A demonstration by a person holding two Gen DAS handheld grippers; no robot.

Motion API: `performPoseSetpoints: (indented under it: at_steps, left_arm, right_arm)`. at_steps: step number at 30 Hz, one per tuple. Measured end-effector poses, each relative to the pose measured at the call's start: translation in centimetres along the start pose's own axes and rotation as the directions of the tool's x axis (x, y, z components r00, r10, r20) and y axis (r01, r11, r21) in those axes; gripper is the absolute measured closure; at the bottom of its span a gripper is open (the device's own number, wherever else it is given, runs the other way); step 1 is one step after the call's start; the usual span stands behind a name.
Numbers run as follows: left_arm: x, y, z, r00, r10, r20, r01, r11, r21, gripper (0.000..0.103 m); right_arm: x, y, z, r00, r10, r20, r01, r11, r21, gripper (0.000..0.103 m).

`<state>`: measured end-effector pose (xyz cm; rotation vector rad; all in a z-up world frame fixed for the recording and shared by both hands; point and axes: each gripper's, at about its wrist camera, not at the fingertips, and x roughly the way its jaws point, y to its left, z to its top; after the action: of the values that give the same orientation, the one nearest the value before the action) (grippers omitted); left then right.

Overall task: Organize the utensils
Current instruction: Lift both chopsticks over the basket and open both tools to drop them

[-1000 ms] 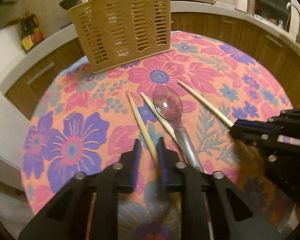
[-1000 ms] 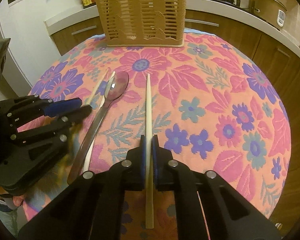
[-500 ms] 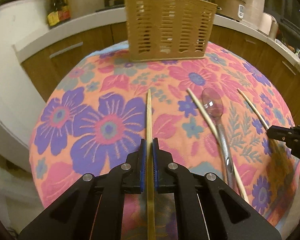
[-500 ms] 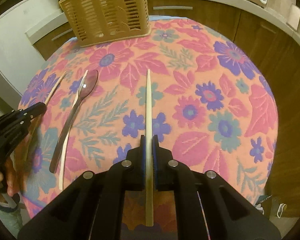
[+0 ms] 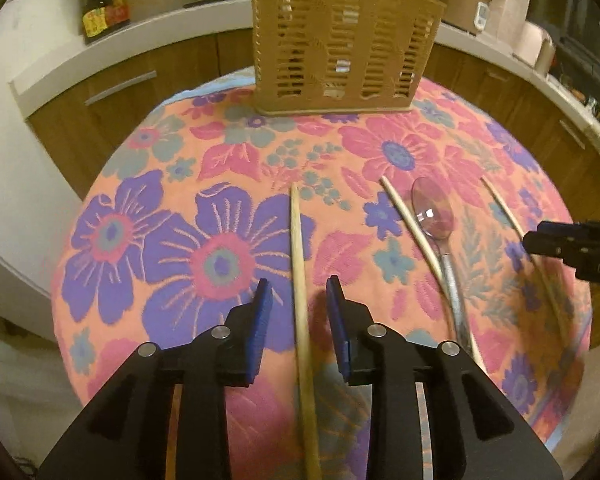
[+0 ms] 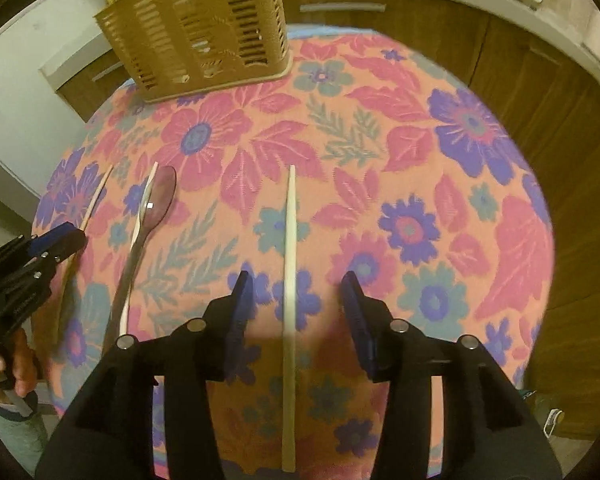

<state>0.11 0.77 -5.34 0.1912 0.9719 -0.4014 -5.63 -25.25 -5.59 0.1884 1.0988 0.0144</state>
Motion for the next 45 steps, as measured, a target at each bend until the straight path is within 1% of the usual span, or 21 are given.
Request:
performPoseSetpoints:
  at_steps: [2, 4, 5, 6, 7, 8, 9, 13, 17, 19, 23, 24, 26, 29, 31, 32, 35, 36, 38, 41, 45]
  left_arm:
    - [0.3, -0.4, 0.3, 1.000, 0.011, -0.026, -0.009, 0.999, 0.048, 0.073]
    - [0.6, -1.3, 0.4, 0.997, 0.059, -0.049, -0.053, 0.991, 0.119, 0.073]
    - [0.6, -1.5, 0.5, 0.997, 0.065, -0.051, -0.058, 0.990, 0.125, 0.077]
    - [0.7, -1.6, 0.7, 0.997, 0.060, -0.052, -0.053, 0.991, 0.122, 0.083]
    - [0.8, -1.6, 0.7, 0.997, 0.061, -0.050, -0.055, 0.991, 0.121, 0.085]
    - [0.9, -1.7, 0.8, 0.996, 0.071, -0.046, -0.065, 0.990, 0.124, 0.091]
    - [0.9, -1.9, 0.8, 0.996, 0.084, -0.039, -0.078, 0.988, 0.132, 0.098]
    - [0.8, -2.1, 0.4, 0.996, 0.091, -0.015, -0.088, 0.986, 0.141, 0.099]
    - [0.1, -1.8, 0.3, 0.999, 0.051, -0.013, -0.049, 0.991, 0.122, 0.099]
    - [-0.7, -1.7, 0.5, 0.999, 0.048, 0.006, -0.048, 0.990, 0.134, 0.099]
    - [-3.4, -0.9, 2.0, 0.995, 0.051, 0.087, -0.062, 0.991, 0.118, 0.099]
    - [-4.5, -0.6, 2.6, 0.991, 0.043, 0.123, -0.056, 0.992, 0.109, 0.099]
    - [-6.0, -0.3, 3.6, 0.986, 0.028, 0.167, -0.044, 0.995, 0.093, 0.099]
    - [-9.0, 0.4, 5.7, 0.963, 0.008, 0.268, -0.029, 0.997, 0.073, 0.099]
    - [-10.5, 0.6, 7.0, 0.949, 0.007, 0.315, -0.029, 0.998, 0.063, 0.099]
    - [-11.4, 0.9, 7.9, 0.938, -0.001, 0.347, -0.018, 0.998, 0.053, 0.099]
    - [-13.0, 1.4, 10.0, 0.916, -0.026, 0.400, 0.011, 0.999, 0.039, 0.099]
    - [-13.5, 1.5, 10.9, 0.904, -0.030, 0.426, 0.017, 0.999, 0.034, 0.099]
    - [-14.3, 1.7, 12.4, 0.884, -0.036, 0.467, 0.025, 0.999, 0.030, 0.099]
    - [-14.7, 1.8, 14.1, 0.865, -0.056, 0.499, 0.052, 0.998, 0.023, 0.099]
    - [-14.5, 2.3, 16.5, 0.827, -0.073, 0.558, 0.086, 0.996, 0.004, 0.099]
  right_arm:
    - [0.8, 0.4, 0.5, 0.999, -0.004, -0.042, 0.004, 1.000, -0.014, 0.069]
    - [1.0, 1.3, 0.5, 0.997, -0.060, -0.045, 0.058, 0.997, -0.050, 0.074]
    - [1.1, 2.0, 0.5, 0.994, -0.099, -0.045, 0.095, 0.992, -0.088, 0.081]
    - [1.1, 2.4, 0.5, 0.993, -0.104, -0.049, 0.099, 0.989, -0.107, 0.091]
    - [1.2, 2.7, 0.6, 0.994, -0.098, -0.058, 0.090, 0.989, -0.117, 0.094]
    - [1.3, 3.0, 0.7, 0.993, -0.094, -0.069, 0.085, 0.988, -0.126, 0.100]
    - [1.3, 3.2, 0.8, 0.993, -0.096, -0.070, 0.086, 0.987, -0.132, 0.101]
    - [1.2, 3.2, 0.7, 0.995, -0.086, -0.058, 0.078, 0.989, -0.126, 0.101]
    - [0.7, 3.2, 0.7, 0.998, -0.045, -0.050, 0.039, 0.992, -0.117, 0.101]
    - [-0.2, 3.7, 0.7, 0.999, -0.035, -0.031, 0.031, 0.991, -0.129, 0.101]
    - [-2.8, 4.3, 1.8, 0.999, -0.018, 0.037, 0.024, 0.988, -0.151, 0.101]
    - [-3.7, 4.4, 2.3, 0.998, -0.007, 0.062, 0.016, 0.988, -0.153, 0.101]
    - [-5.2, 4.7, 3.1, 0.994, 0.007, 0.109, 0.010, 0.987, -0.159, 0.101]
    - [-7.0, 4.8, 4.7, 0.985, 0.034, 0.170, -0.005, 0.986, -0.169, 0.101]
    - [-8.2, 5.1, 5.9, 0.976, 0.041, 0.212, -0.004, 0.985, -0.171, 0.101]
    - [-8.8, 5.3, 6.8, 0.972, 0.048, 0.232, -0.008, 0.985, -0.171, 0.101]
    - [-10.4, 6.0, 9.0, 0.954, 0.064, 0.291, -0.012, 0.984, -0.178, 0.101]
    - [-10.8, 6.1, 9.6, 0.948, 0.065, 0.311, -0.009, 0.984, -0.180, 0.101]
    - [-11.8, 6.1, 11.0, 0.935, 0.076, 0.347, -0.012, 0.983, -0.183, 0.101]
    - [-12.9, 5.9, 12.9, 0.914, 0.083, 0.397, -0.010, 0.983, -0.184, 0.101]
    - [-13.9, 5.7, 15.6, 0.882, 0.101, 0.460, -0.015, 0.982, -0.186, 0.101]
